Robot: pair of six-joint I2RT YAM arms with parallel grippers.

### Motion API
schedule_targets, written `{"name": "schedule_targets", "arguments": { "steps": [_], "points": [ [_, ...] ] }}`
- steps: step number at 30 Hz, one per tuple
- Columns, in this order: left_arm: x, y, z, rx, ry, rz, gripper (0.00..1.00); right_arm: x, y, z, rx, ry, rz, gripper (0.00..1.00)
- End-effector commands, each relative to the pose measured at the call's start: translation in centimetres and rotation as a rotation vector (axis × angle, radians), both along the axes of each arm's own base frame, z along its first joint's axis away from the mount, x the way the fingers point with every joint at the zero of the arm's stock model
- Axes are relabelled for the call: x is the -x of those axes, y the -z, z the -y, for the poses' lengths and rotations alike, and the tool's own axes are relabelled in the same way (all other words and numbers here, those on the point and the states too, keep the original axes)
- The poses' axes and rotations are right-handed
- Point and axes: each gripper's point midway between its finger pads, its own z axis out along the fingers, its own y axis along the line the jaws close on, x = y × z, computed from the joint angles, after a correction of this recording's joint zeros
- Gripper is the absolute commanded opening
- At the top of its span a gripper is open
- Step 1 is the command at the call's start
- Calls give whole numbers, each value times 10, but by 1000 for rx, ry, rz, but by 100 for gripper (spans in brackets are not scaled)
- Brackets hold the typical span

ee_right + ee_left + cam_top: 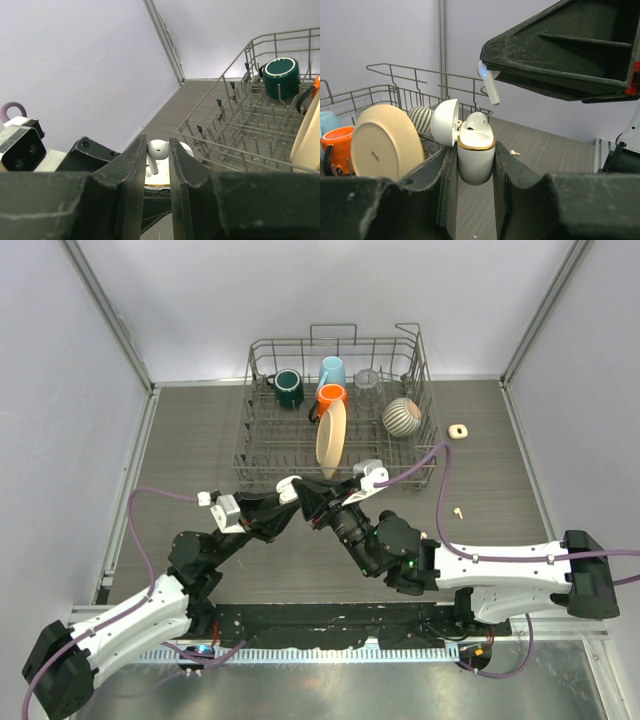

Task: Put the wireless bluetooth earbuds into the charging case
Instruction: Place the earbud in the charging case.

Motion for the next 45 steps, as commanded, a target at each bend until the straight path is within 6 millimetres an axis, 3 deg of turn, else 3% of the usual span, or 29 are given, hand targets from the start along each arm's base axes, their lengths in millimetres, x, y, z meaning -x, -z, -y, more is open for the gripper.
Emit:
{"name": "schedule_targets", "arguments": {
  "steps": [1,30,45],
  "points": [
    [7,-36,-3,77,17,83,0,6,-29,-8,-97,-41,5,1],
    [10,-45,-5,109,24,102,0,5,0,-26,-19,-57,-26,1],
    [5,-55,-17,176,-38,116,0,14,9,-22,46,-107,-23,1]
  ]
}}
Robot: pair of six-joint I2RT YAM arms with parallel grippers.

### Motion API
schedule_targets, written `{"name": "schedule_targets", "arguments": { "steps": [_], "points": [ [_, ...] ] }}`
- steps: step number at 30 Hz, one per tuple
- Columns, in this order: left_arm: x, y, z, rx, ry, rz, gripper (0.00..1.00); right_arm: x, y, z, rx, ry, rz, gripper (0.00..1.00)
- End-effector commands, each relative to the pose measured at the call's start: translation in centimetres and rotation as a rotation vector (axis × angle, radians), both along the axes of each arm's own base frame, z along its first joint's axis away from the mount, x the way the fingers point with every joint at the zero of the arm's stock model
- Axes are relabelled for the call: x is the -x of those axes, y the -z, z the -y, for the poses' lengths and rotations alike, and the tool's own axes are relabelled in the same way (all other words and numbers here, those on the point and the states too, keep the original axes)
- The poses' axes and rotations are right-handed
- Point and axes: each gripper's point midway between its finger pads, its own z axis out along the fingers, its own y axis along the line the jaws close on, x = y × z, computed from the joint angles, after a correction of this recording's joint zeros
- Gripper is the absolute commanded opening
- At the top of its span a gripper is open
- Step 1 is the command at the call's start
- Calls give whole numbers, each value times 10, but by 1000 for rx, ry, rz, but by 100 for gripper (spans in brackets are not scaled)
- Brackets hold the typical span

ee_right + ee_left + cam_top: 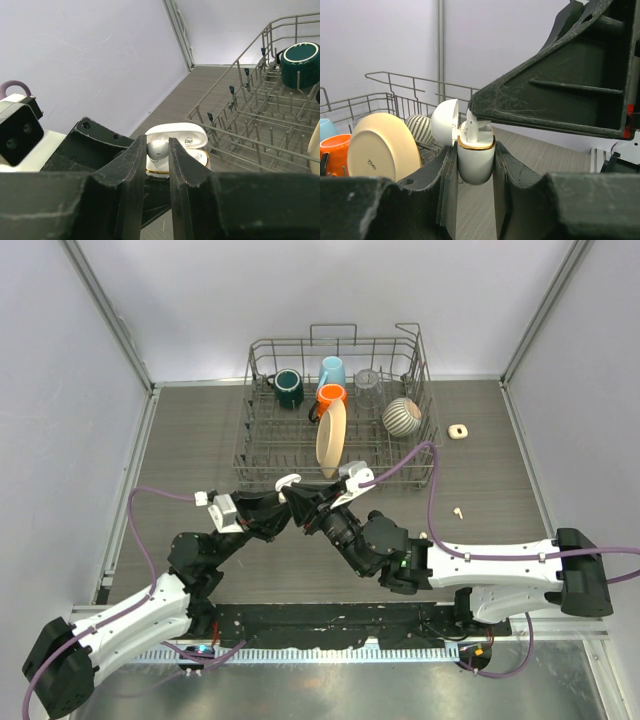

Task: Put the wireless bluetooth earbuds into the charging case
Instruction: Place the earbud in the charging case.

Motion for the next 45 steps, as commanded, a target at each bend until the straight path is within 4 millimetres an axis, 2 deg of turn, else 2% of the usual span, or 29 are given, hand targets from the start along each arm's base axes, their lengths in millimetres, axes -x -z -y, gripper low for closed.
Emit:
{"name": "schedule_targets", "arguments": {
  "steps": [1,9,12,15,22,26,31,39,45],
  "points": [
    [4,-47,-17,136,-47,108,0,10,-8,-1,10,-56,8,1],
    [6,-48,-17,138,-43,114,0,11,-1,-2,45,-65,4,1],
    [7,-47,-16,131,-33,117,0,6,-1,2,50,-29,-11,4],
    [9,-47,-15,126,-25,125,0,0,-3,6,68,25,-52,16],
    [13,-48,-12,119,0,142,0,4,-18,0,78,-12,-53,35],
    [16,-47,-11,114,13,144,0,4,-25,0,58,-29,-52,50],
    [16,-47,-11,113,16,144,0,5,-35,5,26,-37,-42,52],
    [14,-40,-10,93,12,124,0,22,-84,16,-74,-142,55,56],
    [15,-39,-12,84,-1,125,0,11,-87,37,-61,-59,44,56]
  ]
}}
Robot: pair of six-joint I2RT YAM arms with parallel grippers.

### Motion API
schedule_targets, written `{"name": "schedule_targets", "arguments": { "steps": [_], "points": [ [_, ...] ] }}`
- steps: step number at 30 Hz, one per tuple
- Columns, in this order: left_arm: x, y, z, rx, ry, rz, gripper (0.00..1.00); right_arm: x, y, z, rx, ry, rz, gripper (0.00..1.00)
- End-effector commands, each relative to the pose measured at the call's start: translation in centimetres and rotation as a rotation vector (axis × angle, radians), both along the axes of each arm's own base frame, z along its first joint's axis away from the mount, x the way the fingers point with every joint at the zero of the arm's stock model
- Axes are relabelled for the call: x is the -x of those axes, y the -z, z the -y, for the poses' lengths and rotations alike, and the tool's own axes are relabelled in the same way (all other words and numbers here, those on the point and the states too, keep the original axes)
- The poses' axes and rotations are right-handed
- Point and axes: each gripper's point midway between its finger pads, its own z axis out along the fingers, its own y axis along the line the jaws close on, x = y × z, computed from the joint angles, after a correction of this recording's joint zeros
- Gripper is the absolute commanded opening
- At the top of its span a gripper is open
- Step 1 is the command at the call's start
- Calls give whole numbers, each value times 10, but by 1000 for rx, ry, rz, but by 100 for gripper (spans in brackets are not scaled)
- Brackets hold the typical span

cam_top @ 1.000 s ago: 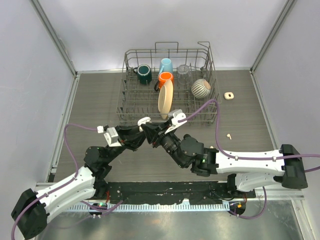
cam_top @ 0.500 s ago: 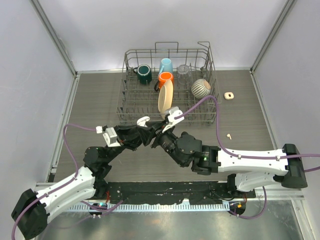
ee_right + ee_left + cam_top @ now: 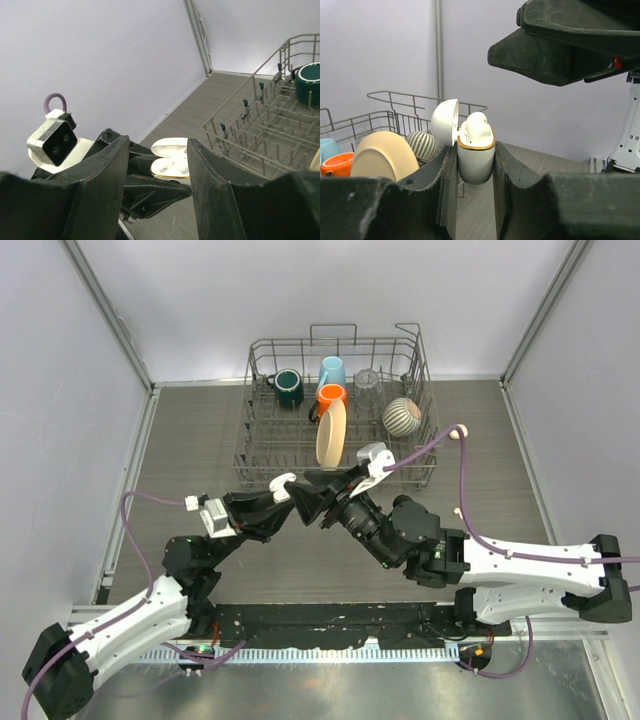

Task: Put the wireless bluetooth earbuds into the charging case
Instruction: Place the earbud in the charging case, then close the charging case.

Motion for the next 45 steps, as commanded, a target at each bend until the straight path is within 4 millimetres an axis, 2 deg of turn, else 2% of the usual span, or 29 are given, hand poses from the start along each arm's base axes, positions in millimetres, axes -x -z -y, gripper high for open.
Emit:
{"name": "schedule_targets", "arguments": {
  "steps": [1,4,5,9,14,18,20,22,28,37,45],
  "points": [
    [6,-21,-6,34,-9,70,0,-16,-31,30,-69,114,-1,56],
    [8,-20,-3,4,3,73,0,-40,-14,47,-38,257,-130,60],
    [10,-18,-2,-7,11,75,0,-58,-2,66,13,356,-186,61],
    [12,-18,-2,-6,24,82,0,-85,17,79,-38,320,-310,66],
    [19,-18,-2,11,49,101,0,-94,23,81,-71,258,-362,72],
    [24,-15,-2,19,72,107,0,-97,26,72,-6,196,-373,73],
    [26,-12,0,15,85,106,0,-92,23,62,40,126,-358,75],
    [29,-11,2,2,109,106,0,-88,30,49,85,51,-362,76],
    [31,-6,7,-34,135,91,0,-79,31,25,145,-82,-346,76],
    [31,-7,11,-72,144,92,0,-73,34,17,171,-143,-335,77],
    [29,-6,13,-83,144,92,0,-63,46,4,198,-230,-365,77]
  ]
}}
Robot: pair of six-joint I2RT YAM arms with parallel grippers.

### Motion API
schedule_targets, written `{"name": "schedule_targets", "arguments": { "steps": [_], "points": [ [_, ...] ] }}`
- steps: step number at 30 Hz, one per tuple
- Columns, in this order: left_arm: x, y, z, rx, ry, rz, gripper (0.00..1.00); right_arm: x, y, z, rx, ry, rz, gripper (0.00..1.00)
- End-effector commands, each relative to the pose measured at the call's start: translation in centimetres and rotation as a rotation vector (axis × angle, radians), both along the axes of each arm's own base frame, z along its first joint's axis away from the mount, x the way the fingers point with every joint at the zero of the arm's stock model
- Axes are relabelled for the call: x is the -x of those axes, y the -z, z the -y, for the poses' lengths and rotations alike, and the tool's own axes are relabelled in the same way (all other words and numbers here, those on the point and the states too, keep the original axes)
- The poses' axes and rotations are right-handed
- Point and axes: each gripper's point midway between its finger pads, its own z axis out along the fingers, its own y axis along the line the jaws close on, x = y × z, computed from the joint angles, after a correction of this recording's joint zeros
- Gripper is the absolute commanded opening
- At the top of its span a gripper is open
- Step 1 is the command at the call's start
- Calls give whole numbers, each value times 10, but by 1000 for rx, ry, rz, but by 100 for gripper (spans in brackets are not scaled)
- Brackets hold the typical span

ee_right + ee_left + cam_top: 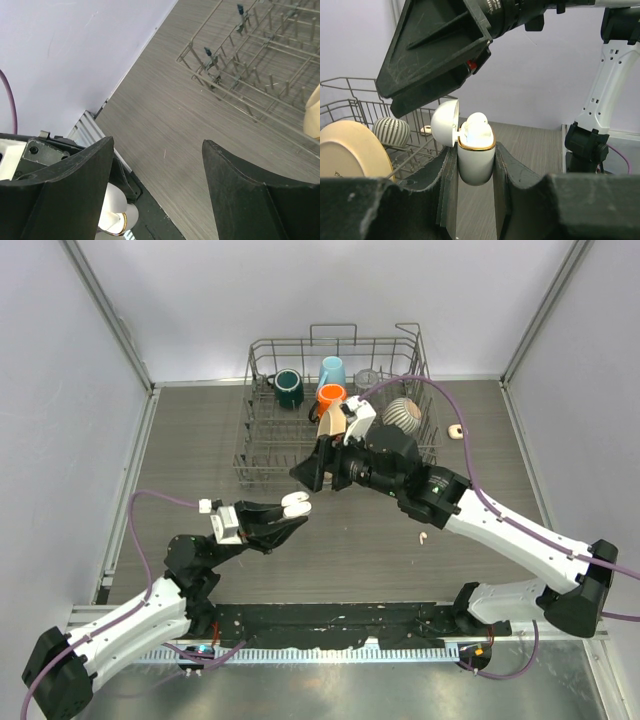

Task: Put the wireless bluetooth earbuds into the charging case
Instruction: Close the charging case.

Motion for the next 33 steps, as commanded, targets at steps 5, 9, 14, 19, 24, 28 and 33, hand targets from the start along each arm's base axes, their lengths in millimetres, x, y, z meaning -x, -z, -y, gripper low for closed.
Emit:
{"name": "schedule_targets", "arguments": {
  "steps": [5,9,14,19,24,28,33],
  "points": [
    [2,-31,-2,40,-3,78,0,8,-12,-12,-17,-94,17,77],
    [0,-30,-1,37,-14,71,0,11,-8,-12,-3,-110,17,77],
    [-4,-28,-2,32,-30,57,0,14,-4,-11,8,-126,11,77],
    [-5,-28,-2,34,-35,59,0,17,-1,-10,17,-134,1,77],
    [-8,-28,-3,36,-54,51,0,21,4,-10,30,-152,-16,77],
    [-13,-28,-7,46,-83,37,0,27,15,-11,48,-184,-44,77],
    [-18,-25,-11,54,-122,17,0,33,25,-9,64,-202,-70,77]
  ]
}}
